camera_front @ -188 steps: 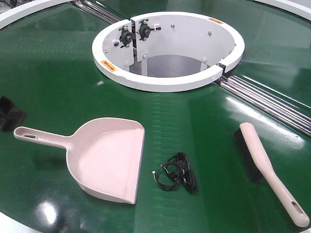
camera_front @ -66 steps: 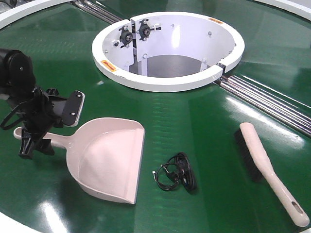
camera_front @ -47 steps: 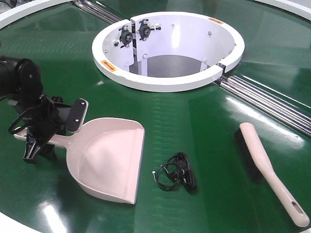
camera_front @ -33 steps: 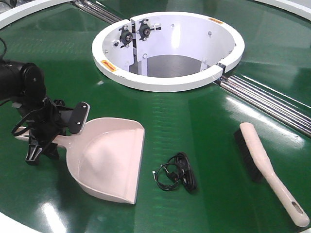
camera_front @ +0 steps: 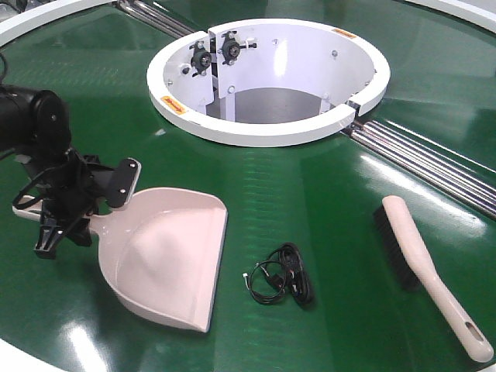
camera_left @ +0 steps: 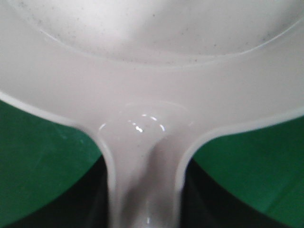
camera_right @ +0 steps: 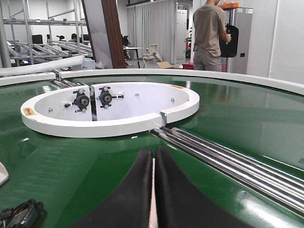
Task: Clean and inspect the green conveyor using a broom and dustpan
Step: 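Close the left gripper on the dustpan handle near the pan, then tilt the dustpan with the left gripper, lip down toward the cable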
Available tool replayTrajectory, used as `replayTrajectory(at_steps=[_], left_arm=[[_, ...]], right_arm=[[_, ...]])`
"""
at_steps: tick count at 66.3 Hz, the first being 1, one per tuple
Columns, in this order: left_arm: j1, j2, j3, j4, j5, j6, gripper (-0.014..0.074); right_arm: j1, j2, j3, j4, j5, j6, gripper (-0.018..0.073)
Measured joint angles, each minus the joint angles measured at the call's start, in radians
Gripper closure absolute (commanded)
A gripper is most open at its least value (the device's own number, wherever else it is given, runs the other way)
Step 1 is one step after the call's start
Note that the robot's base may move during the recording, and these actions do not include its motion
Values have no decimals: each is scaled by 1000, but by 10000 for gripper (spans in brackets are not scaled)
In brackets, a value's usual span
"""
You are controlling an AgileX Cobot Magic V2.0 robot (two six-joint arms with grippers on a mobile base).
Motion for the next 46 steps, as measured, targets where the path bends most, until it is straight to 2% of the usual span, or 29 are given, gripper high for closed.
replayTrajectory(at_steps=[16, 36, 46], left_arm=[[-7, -43, -7, 7, 30, -101, 604], [-73, -44, -7, 17, 45, -117, 604], [-84, -28, -7, 20, 48, -175, 604]], right_arm=[[0, 0, 0, 0, 0, 0, 568], [0, 0, 0, 0, 0, 0, 568], [0, 0, 0, 0, 0, 0, 568]])
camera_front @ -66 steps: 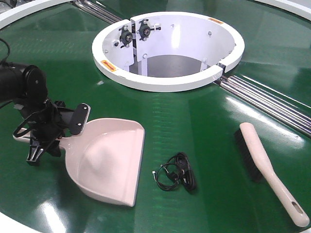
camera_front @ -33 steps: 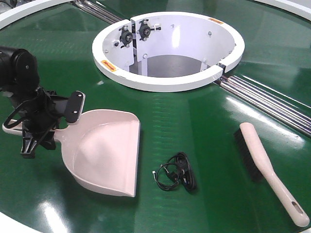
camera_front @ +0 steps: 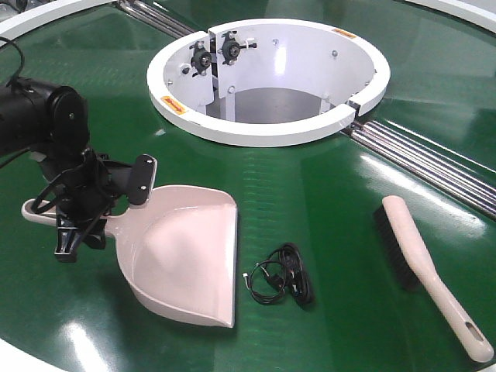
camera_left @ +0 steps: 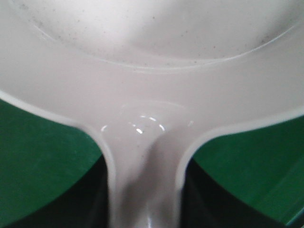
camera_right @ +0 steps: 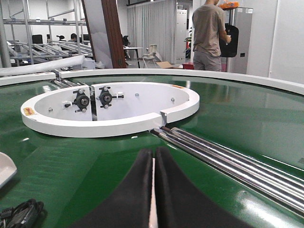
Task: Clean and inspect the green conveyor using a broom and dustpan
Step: 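Tilt the dustpan with the left gripper, lip down toward the cable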
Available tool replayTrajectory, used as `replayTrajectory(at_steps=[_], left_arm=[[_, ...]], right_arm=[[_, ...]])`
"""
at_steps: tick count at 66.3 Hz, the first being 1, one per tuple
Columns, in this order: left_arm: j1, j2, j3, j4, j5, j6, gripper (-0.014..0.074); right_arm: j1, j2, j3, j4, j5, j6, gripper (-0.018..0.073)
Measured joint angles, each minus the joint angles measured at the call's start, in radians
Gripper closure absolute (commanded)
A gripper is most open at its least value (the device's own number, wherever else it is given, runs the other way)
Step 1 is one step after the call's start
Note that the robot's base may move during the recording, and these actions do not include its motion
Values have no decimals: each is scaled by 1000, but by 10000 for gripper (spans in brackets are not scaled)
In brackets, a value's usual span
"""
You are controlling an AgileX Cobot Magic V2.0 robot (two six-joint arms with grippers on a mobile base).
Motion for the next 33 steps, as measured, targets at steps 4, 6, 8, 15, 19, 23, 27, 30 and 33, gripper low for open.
replayTrajectory(at_steps=[4, 6, 8, 15, 19, 23, 27, 30, 33], left_arm=[[0, 9, 0, 12, 1, -30, 604], [0, 12, 0, 22, 1, -42, 604], [0, 14, 0, 30, 3, -50, 604], [0, 20, 0, 54, 7, -63, 604], [0, 21, 0, 57, 7, -64, 604], [-1, 21, 0, 59, 6, -64, 604], [-1, 21, 0, 61, 4, -64, 604], [-1, 21, 0, 61, 4, -64, 604], [-1, 21, 0, 61, 4, -64, 604]], right_arm=[[0, 0, 0, 0, 0, 0, 568], [0, 0, 0, 0, 0, 0, 568], [0, 0, 0, 0, 0, 0, 568], [0, 0, 0, 0, 0, 0, 568], [0, 0, 0, 0, 0, 0, 568], [0, 0, 0, 0, 0, 0, 568], [0, 0, 0, 0, 0, 0, 568], [0, 0, 0, 0, 0, 0, 568], [0, 0, 0, 0, 0, 0, 568]])
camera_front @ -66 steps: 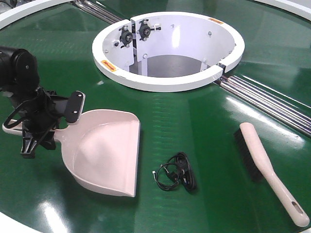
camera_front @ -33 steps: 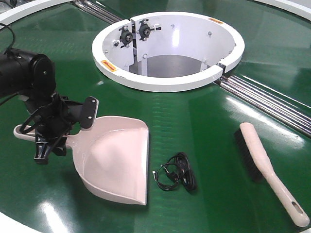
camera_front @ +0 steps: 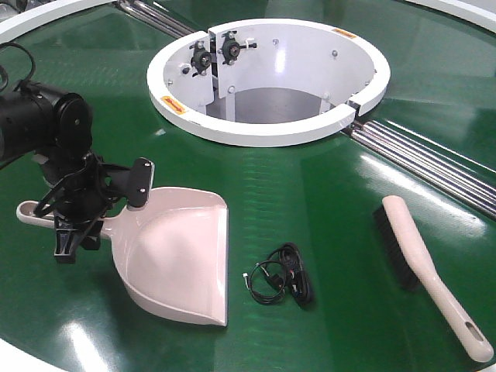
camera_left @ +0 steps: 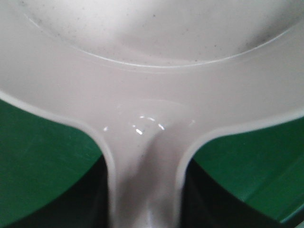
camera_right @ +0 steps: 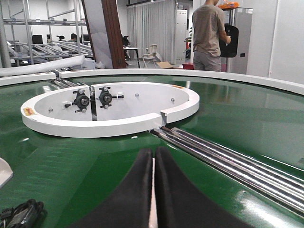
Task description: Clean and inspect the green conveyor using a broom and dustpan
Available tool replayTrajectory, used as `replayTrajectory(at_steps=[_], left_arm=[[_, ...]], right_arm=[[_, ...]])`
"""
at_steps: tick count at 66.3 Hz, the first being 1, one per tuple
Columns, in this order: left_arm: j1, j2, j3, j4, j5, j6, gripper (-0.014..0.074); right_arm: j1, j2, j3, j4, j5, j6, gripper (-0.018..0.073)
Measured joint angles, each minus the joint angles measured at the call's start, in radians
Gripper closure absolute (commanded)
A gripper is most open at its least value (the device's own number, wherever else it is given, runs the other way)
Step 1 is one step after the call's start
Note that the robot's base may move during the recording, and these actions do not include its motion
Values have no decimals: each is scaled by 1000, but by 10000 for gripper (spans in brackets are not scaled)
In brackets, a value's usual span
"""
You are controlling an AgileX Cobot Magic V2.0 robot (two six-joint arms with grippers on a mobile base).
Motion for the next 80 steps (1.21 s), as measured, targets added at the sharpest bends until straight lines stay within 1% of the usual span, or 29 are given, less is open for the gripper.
replayTrajectory(at_steps=[80], left_arm=[[0, 0, 0, 1, -1, 0, 603]], right_arm=[[0, 0, 0, 0, -1, 0, 568]])
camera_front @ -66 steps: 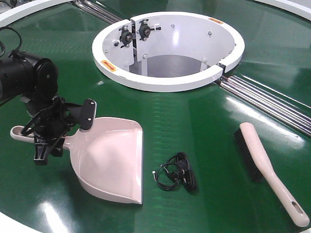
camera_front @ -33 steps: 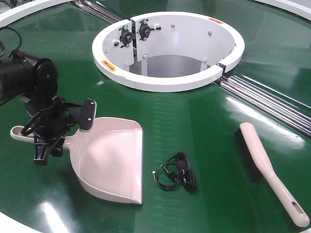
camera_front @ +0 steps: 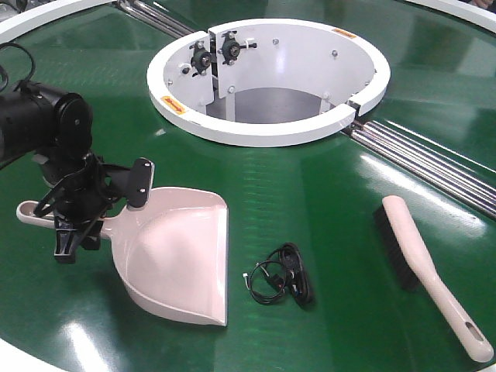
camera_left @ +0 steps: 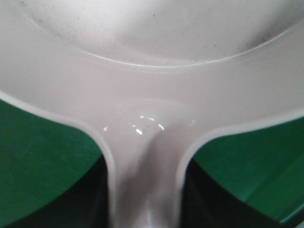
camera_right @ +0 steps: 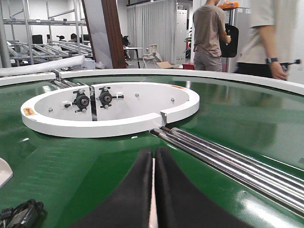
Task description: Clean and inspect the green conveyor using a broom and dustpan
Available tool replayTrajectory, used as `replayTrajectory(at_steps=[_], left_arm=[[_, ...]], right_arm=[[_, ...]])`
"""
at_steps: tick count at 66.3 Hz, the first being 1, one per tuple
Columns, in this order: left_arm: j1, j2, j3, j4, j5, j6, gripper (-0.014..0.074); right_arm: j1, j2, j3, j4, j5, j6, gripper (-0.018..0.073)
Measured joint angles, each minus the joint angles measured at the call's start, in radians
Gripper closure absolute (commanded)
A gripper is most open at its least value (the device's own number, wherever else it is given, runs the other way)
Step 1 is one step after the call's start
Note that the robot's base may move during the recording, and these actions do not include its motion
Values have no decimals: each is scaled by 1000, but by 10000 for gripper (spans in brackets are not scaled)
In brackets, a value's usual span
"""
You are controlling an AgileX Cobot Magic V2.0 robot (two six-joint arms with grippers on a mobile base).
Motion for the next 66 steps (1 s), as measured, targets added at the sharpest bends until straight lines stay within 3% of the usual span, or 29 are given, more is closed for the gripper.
replayTrajectory(at_steps=[35, 48, 66], left_arm=[[0, 0, 0, 0, 0, 0, 603], [0, 0, 0, 0, 0, 0, 603], [0, 0, 0, 0, 1, 0, 603]], right_arm=[[0, 0, 0, 0, -16, 0, 568], [0, 0, -1, 0, -147, 0, 568], [0, 143, -252, 2, 128, 2, 568]])
